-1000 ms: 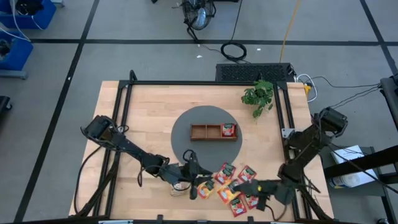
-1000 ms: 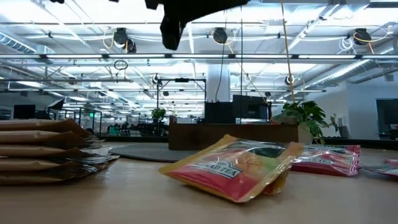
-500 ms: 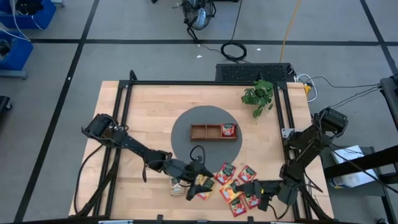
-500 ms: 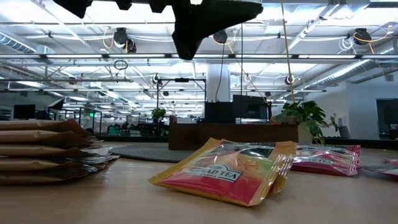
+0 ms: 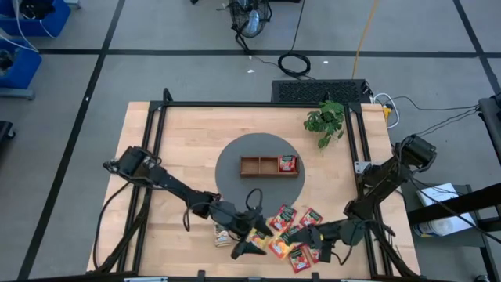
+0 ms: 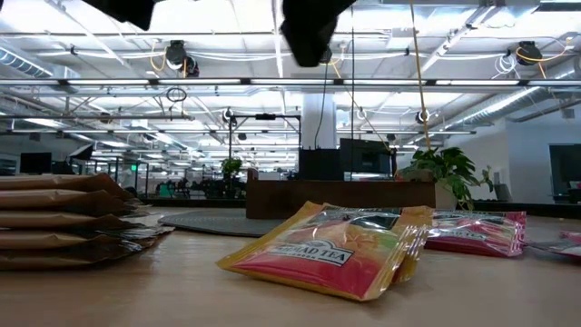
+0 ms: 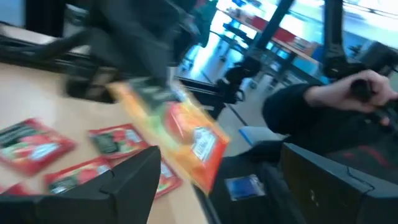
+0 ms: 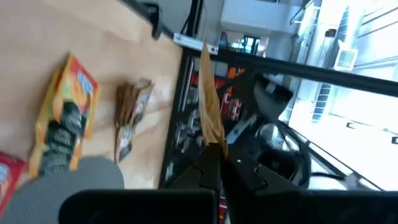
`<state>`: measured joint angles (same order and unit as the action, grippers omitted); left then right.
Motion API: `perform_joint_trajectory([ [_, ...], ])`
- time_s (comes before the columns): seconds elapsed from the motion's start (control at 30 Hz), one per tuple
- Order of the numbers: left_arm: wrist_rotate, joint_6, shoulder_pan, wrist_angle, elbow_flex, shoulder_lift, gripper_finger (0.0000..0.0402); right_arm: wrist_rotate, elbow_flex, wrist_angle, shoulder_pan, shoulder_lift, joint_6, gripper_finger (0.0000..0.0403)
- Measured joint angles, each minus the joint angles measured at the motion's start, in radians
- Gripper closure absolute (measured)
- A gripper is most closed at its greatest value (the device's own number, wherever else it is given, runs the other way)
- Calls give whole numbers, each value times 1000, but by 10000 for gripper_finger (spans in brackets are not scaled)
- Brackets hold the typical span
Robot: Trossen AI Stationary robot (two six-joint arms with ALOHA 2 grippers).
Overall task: Pick & Place Tea
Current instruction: Put the yellow tea bag into the middle compartment of the wooden organizer
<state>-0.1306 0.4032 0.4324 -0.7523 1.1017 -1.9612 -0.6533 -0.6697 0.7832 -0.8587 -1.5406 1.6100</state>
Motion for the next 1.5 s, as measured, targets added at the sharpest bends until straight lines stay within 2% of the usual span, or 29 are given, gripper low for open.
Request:
perform_joint_trajectory([
  [0.17, -49, -7, -13, 67, 103, -57, 73, 6, 0, 12, 2, 0, 51, 403],
  [0.33, -54, -2, -27, 138, 174, -68, 74, 10, 0, -9, 2, 0, 28, 403],
  [0.47, -50, 0, -32, 169, 185, -69, 100, 4, 0, -16, 1, 0, 26, 403],
  [0.6, -40, 2, -34, 185, 186, -69, 163, 3, 0, -17, 10, 0, 26, 403],
  [0.97, 14, -53, -35, 211, 186, -69, 384, 8, 0, -9, 43, 0, 16, 403],
  [1.1, 16, -83, -34, 210, 186, -69, 385, 2, 0, 22, 36, 0, -33, 403],
  [1.2, 37, -103, -29, 219, 188, -69, 390, -41, 0, 76, 15, -1, -51, 401],
  [1.3, 47, -126, -23, 239, 188, -67, 394, -121, 0, 156, -14, 6, -46, 389],
  [1.5, 113, -176, -17, 254, 187, -69, 392, -170, 0, 219, -75, 65, -157, 357],
])
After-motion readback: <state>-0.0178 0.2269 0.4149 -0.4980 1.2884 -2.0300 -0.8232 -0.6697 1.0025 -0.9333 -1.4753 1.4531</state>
